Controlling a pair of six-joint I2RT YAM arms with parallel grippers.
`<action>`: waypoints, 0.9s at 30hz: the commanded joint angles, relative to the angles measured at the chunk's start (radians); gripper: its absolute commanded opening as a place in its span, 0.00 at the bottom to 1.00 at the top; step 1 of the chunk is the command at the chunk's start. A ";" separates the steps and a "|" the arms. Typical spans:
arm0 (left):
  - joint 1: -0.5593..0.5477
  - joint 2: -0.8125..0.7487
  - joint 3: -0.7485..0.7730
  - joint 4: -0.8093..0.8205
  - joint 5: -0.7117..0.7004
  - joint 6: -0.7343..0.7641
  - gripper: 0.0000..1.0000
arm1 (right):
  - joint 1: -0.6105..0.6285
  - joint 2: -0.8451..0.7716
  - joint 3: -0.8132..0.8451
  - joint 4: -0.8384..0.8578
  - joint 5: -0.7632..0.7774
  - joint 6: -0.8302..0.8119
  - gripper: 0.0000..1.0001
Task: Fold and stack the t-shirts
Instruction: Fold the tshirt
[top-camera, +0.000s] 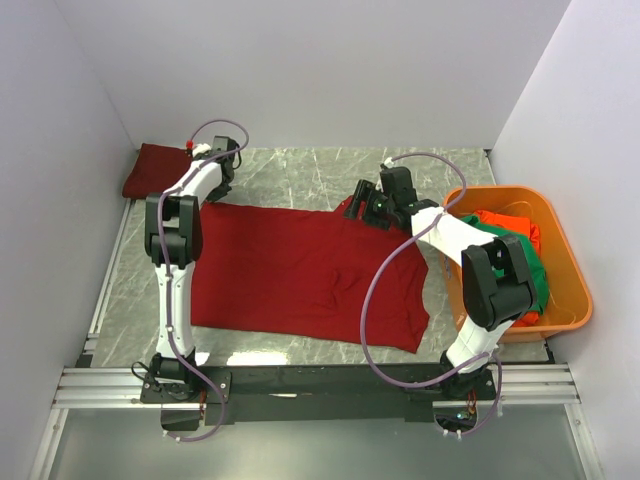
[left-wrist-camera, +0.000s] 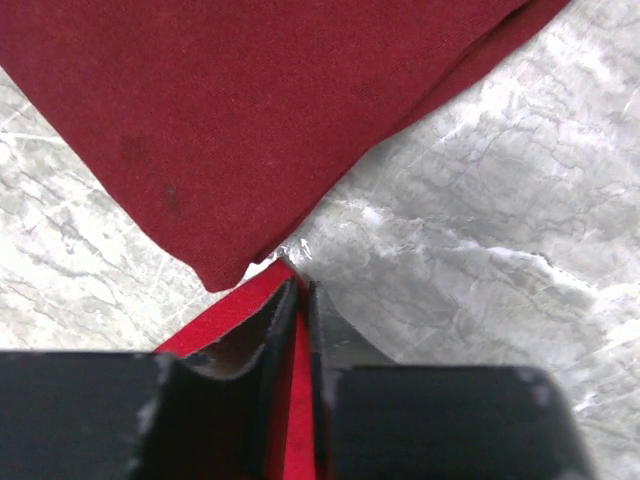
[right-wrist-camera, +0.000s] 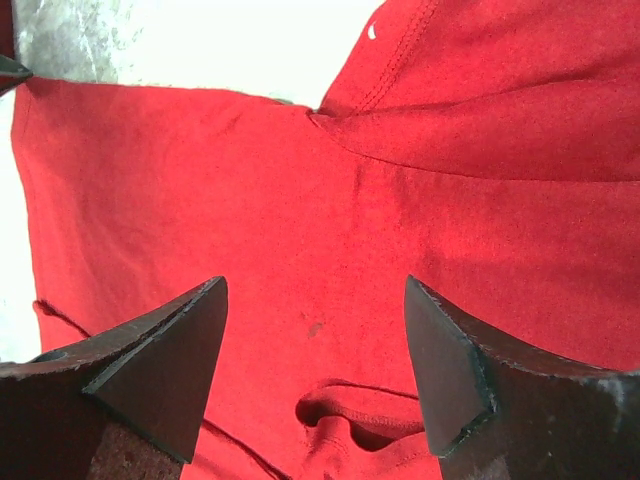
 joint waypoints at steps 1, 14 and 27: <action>-0.002 -0.024 -0.006 0.026 0.021 0.002 0.11 | -0.012 -0.026 -0.003 0.024 0.008 -0.005 0.78; -0.002 -0.200 -0.176 0.159 0.011 0.025 0.00 | -0.034 0.046 0.106 -0.050 0.100 -0.011 0.78; 0.007 -0.251 -0.210 0.251 0.079 0.041 0.00 | -0.119 0.260 0.383 -0.243 0.318 -0.017 0.77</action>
